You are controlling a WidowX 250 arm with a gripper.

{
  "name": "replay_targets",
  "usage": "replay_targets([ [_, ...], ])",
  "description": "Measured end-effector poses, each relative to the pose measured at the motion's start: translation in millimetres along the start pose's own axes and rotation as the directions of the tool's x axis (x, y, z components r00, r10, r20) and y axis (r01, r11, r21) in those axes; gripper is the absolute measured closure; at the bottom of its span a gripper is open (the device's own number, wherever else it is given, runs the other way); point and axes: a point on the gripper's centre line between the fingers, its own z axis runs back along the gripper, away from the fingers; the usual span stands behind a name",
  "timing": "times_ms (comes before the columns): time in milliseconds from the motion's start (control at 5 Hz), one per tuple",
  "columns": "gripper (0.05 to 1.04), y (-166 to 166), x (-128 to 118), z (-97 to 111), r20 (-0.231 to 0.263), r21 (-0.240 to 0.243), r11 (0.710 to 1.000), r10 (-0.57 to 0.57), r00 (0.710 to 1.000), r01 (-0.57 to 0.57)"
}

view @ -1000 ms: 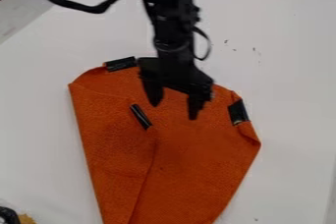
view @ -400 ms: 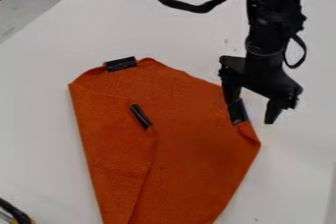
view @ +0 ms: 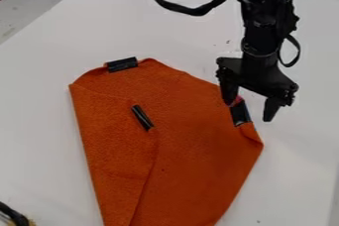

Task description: Fold the cloth from top right to bottom left

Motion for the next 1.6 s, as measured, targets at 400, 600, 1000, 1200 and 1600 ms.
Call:
replay_targets([
  [400, 0.083, 1, 3, -20, -0.024, -0.032, 0.999, 0.005, 1.0, -0.005],
  [600, 0.135, 2, 7, -26, -0.034, -0.051, 0.999, -0.003, 0.999, 0.001],
  [1000, 0.689, 6, 8, -26, -0.056, -0.063, 0.998, -0.016, 0.998, 0.012],
  [1200, 0.877, 8, 6, -26, -0.069, -0.048, 0.999, 0.008, 0.998, -0.011],
  [1600, 1.013, 13, -7, 37, 0.049, 0.077, 0.986, 0.141, 0.989, -0.145],
])
